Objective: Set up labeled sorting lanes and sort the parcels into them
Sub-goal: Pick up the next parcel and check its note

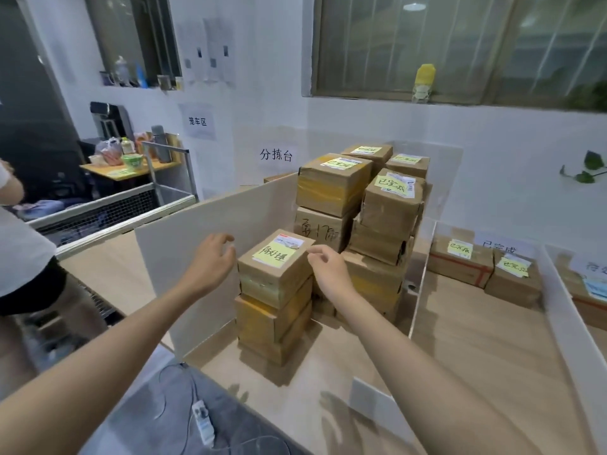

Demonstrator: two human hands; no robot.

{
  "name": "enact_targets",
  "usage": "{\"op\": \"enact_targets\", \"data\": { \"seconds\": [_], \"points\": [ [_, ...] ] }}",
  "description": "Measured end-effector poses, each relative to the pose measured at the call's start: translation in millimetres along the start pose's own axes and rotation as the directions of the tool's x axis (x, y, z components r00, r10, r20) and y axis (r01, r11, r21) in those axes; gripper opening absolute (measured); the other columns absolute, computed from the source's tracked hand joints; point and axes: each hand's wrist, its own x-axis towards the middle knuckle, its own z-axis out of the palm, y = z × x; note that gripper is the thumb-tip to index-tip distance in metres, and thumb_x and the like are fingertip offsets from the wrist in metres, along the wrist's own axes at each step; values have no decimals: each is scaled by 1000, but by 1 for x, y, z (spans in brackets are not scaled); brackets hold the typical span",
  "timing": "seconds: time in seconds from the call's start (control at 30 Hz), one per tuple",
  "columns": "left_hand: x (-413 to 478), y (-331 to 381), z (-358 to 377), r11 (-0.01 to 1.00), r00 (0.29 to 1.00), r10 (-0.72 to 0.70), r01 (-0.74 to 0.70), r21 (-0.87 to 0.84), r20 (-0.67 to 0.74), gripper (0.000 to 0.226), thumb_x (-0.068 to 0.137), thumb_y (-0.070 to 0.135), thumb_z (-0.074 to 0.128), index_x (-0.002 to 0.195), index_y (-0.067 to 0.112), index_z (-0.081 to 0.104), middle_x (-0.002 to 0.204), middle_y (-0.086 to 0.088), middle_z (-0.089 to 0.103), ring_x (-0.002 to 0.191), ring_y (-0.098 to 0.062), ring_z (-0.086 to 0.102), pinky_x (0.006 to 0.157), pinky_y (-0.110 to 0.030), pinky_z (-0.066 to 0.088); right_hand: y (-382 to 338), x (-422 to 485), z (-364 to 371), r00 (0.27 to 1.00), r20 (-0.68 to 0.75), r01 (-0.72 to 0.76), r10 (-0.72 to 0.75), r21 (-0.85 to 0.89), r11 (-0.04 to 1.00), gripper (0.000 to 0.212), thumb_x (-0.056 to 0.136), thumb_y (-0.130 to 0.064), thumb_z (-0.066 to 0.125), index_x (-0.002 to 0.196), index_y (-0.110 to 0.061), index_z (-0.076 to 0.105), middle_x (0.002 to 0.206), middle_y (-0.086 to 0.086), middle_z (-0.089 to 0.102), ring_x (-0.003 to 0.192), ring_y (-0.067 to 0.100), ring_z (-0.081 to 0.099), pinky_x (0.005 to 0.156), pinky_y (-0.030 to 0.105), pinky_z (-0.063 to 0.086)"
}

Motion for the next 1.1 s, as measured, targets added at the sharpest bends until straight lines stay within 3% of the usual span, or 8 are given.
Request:
{"op": "enact_targets", "data": {
  "seconds": [0.23, 0.33, 0.47, 0.57, 0.7, 0.8, 0.93, 1.1],
  "points": [
    [51, -31, 24, 995, 967, 50, -26, -100, 249, 38, 99, 21, 43, 132, 5, 51, 136, -14, 51, 126, -27, 46, 104, -34, 34, 16, 37, 58, 988, -67, -137, 142, 66, 988, 33, 99, -15, 38, 128, -20, 55, 136, 1, 53, 113, 13, 50, 70, 16, 39],
    [66, -36, 35, 972, 931, 54, 34, -232, 361, 40, 94, 31, 43, 127, 13, 57, 128, -5, 58, 117, -22, 52, 96, -32, 40, 20, 47, 76, 973, -106, -191, 204, 120, 974, 36, 99, -12, 42, 133, -20, 51, 137, 1, 51, 101, 11, 52, 71, 18, 44],
    [83, -44, 51, 936, 884, 35, 135, -326, 466, 36, 99, 24, 40, 131, 17, 56, 132, -1, 57, 118, -20, 52, 100, -37, 43, 29, 54, 89, 958, -139, -231, 251, 147, 962, 41, 98, -12, 45, 139, -18, 47, 143, 0, 48, 125, 17, 47, 88, 22, 39],
    [84, -42, 59, 912, 849, 38, 186, -365, 526, 40, 99, 16, 39, 138, 16, 48, 129, 8, 49, 118, -14, 47, 94, -27, 39, 33, 56, 94, 950, -146, -249, 277, 181, 951, 43, 98, -7, 42, 139, -18, 46, 140, -1, 49, 115, 13, 47, 85, 22, 39],
    [85, -44, 63, 886, 854, 41, 209, -414, 519, 43, 98, 12, 40, 141, 15, 44, 130, 5, 49, 112, -12, 47, 88, -21, 38, 33, 56, 99, 935, -178, -272, 307, 195, 942, 46, 96, -4, 40, 140, -21, 45, 138, 0, 49, 108, 12, 48, 74, 18, 41],
    [81, -43, 57, 862, 864, 47, 217, -457, 501, 41, 98, 11, 41, 139, 14, 47, 130, 3, 52, 107, -12, 52, 74, -15, 43, 30, 48, 95, 938, -171, -260, 301, 224, 939, 47, 97, -3, 40, 141, -20, 43, 140, 0, 48, 116, 13, 47, 83, 20, 41],
    [68, -33, 45, 831, 882, 43, 229, -507, 469, 39, 98, 9, 43, 135, 14, 50, 131, -3, 54, 110, -16, 55, 69, -17, 46, 25, 36, 85, 946, -179, -220, 269, 253, 942, 49, 95, 1, 41, 139, -19, 46, 139, 0, 52, 119, 14, 51, 86, 23, 48],
    [43, -1, 34, 825, 899, 45, 213, -524, 436, 34, 95, 1, 42, 117, 23, 55, 103, -5, 59, 74, -11, 54, 46, -16, 41, 15, 8, 58, 945, -210, -186, 251, 288, 940, 56, 89, 7, 38, 135, -22, 50, 140, 2, 51, 126, 19, 48, 97, 33, 49]
  ]
}}
